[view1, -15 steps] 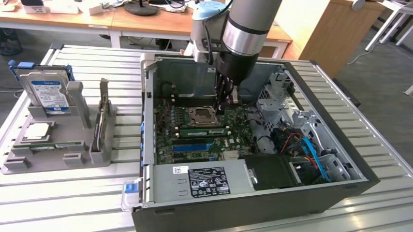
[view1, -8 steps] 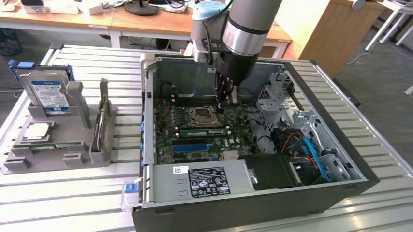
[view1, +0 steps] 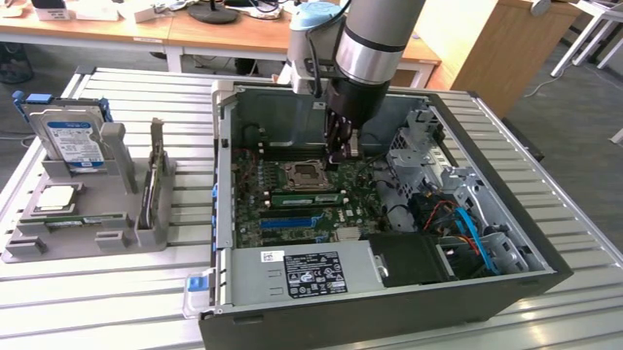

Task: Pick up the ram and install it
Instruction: 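Press down the ram until it locks into place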

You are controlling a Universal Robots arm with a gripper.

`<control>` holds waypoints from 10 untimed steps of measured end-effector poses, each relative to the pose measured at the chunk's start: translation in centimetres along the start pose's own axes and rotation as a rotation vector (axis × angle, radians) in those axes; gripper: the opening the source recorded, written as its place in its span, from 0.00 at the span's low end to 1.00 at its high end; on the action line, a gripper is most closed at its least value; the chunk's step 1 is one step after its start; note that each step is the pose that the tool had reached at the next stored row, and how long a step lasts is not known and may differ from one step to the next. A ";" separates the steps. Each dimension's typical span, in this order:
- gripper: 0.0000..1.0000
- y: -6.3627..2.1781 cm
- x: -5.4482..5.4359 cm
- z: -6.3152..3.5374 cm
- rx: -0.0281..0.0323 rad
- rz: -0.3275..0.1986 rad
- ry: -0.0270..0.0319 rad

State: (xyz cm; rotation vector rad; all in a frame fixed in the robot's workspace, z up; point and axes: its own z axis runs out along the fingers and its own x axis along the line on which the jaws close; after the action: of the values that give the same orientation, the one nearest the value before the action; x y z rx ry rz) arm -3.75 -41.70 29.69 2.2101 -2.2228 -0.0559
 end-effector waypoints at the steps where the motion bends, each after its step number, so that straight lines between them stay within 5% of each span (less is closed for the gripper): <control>1: 0.11 -0.01 0.0 0.00 0.0000 0.000 0.0000; 10: 0.11 -1.41 0.0 -0.01 0.0000 0.000 0.0000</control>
State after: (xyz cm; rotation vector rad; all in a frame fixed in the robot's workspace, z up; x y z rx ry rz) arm -2.33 -41.70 29.65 2.2101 -2.2229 -0.0559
